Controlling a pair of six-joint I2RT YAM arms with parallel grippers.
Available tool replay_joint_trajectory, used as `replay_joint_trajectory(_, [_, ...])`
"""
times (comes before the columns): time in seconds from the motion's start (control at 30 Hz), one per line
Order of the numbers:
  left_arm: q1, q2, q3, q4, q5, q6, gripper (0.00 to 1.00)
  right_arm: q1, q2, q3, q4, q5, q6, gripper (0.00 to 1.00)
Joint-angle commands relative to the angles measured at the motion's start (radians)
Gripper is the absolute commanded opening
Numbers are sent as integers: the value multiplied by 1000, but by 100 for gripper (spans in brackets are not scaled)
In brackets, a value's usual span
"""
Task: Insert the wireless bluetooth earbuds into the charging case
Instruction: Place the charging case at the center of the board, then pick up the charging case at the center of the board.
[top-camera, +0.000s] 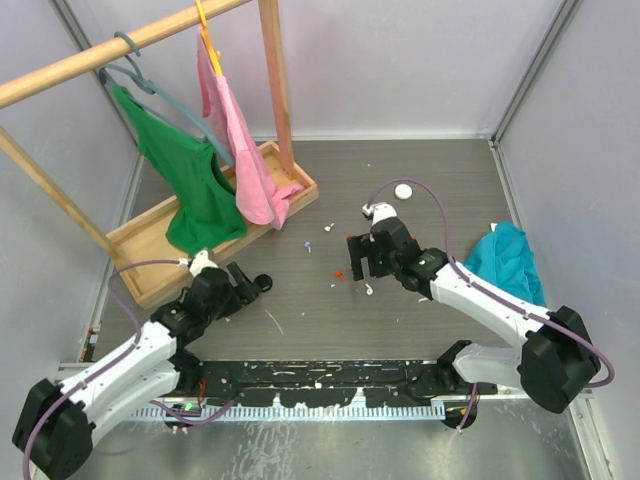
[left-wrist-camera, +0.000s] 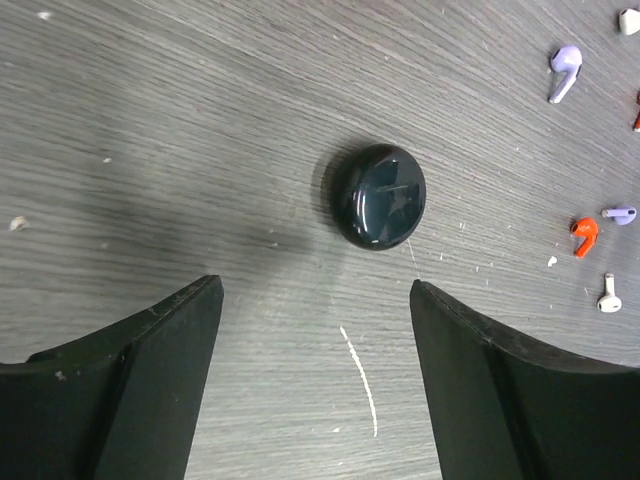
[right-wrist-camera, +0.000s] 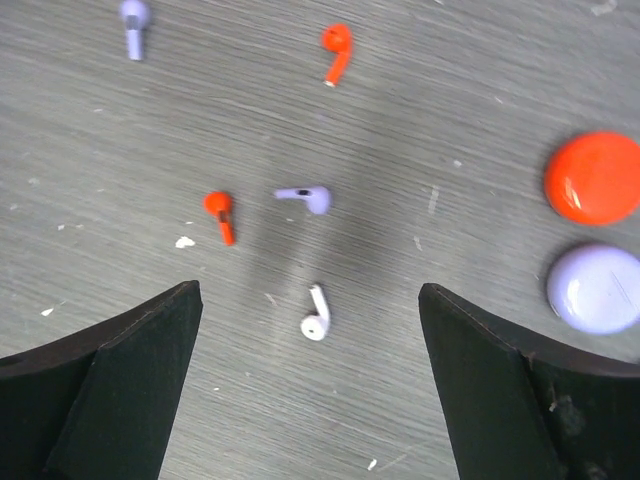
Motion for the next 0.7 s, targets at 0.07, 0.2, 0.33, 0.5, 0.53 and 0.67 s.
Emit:
replay_joint_trajectory(0.07, [6, -185, 59, -165, -76, 111, 81, -115, -25, 39, -112, 1, 122, 96])
replay_joint_trajectory(0.2, [8, -257, 89, -180, -66, 196, 83, -175, -11, 28, -145, 31, 174, 96])
replay_joint_trajectory(0.33, [8, -277, 115, -190, -49, 257, 83, -251, -3, 8, -157, 137, 209, 96])
replay_joint_trajectory(0.5, [8, -285, 114, -142, -2, 304, 83, -353, 35, -12, -143, 186, 240, 96])
replay_joint_trajectory(0.53, [8, -287, 108, -123, 22, 308, 83, -369, 44, -17, -132, 192, 243, 96])
replay_joint_trajectory(0.67, [8, -295, 85, -67, 71, 315, 83, -432, 95, -23, -79, 149, 241, 93])
